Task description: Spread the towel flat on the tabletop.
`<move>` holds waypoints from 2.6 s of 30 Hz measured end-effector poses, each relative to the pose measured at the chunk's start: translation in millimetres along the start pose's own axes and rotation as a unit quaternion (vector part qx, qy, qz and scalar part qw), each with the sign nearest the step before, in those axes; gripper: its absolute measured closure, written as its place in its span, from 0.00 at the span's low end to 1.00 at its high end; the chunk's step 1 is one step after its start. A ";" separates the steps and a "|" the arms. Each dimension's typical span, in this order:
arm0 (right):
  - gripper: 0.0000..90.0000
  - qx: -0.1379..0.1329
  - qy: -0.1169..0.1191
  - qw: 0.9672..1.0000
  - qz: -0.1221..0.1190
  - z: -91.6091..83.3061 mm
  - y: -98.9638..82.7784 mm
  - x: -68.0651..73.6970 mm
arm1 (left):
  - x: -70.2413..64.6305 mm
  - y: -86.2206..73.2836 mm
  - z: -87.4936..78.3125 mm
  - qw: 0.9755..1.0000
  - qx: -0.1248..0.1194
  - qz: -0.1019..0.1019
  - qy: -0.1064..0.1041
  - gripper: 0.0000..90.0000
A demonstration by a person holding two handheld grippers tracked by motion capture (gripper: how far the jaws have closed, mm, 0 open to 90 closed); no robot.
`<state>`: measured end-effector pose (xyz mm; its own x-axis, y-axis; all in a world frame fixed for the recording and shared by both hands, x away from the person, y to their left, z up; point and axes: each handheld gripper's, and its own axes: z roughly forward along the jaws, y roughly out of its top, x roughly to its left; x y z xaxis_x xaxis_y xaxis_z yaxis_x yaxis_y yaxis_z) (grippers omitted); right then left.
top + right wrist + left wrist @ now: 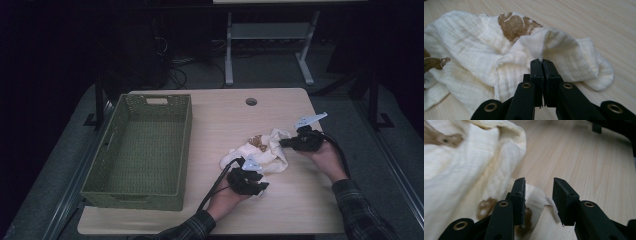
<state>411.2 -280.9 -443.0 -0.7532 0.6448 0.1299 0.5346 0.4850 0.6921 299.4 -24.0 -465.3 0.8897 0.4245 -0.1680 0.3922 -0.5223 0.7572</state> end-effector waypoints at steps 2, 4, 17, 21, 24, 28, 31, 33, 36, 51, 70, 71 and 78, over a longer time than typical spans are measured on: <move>0.97 -0.001 -0.001 1.000 0.001 -0.9 -0.4 0.0 | 1.1 -0.3 4.2 1.000 0.007 0.003 0.000 0.71; 0.97 -0.002 -0.002 1.000 0.000 -1.7 -1.3 -0.4 | 1.8 -1.2 7.6 1.000 0.021 0.013 0.006 0.79; 0.97 -0.023 -0.014 1.000 0.016 -27.2 -13.1 -4.9 | 6.9 -3.4 -20.4 1.000 0.015 0.005 0.006 0.99; 0.97 -0.025 -0.018 0.999 0.014 -38.2 -21.0 -2.0 | 13.0 -6.5 -39.9 1.000 0.009 -0.004 0.026 0.99; 0.98 -0.022 -0.019 0.999 0.020 -46.8 -29.3 2.4 | 18.0 -8.2 -56.4 0.999 -0.004 -0.020 0.037 0.99; 0.98 -0.018 -0.020 0.999 0.021 -60.2 -44.6 9.6 | 22.1 -11.0 -74.6 0.998 -0.020 -0.033 0.054 0.99; 0.98 -0.012 -0.022 1.000 0.015 -69.3 -58.3 16.7 | 23.0 -15.9 -81.9 0.997 -0.024 -0.044 0.059 0.99; 0.98 -0.005 -0.020 1.000 0.021 -75.2 -67.5 23.5 | 20.8 -18.5 -84.8 0.997 -0.024 -0.048 0.060 0.99; 0.98 0.008 -0.018 1.000 0.018 -82.5 -82.6 33.6 | 16.1 -21.0 -89.1 0.996 -0.019 -0.047 0.067 0.99; 0.98 0.006 -0.005 0.999 0.046 -118.4 -147.0 61.6 | 0.0 -31.9 -102.7 0.994 -0.004 -0.068 0.086 0.99; 0.75 -0.001 -0.011 1.000 0.000 -95.6 -118.2 68.0 | 18.4 -13.5 -82.3 0.991 -0.018 -0.064 0.116 0.68; 0.75 -0.002 -0.012 1.000 0.000 -93.3 -114.4 67.7 | 22.6 -10.9 -80.5 0.990 -0.017 -0.063 0.121 0.68; 0.75 -0.014 -0.006 1.000 0.003 -75.7 -90.2 56.3 | 48.1 0.2 -68.0 0.986 -0.016 -0.065 0.153 0.67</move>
<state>291.6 -333.1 -444.4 -0.7454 0.6548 0.1245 0.5277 0.4656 0.7104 326.3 46.6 -430.3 0.7188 0.6916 -0.0710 0.4863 -0.4271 0.7623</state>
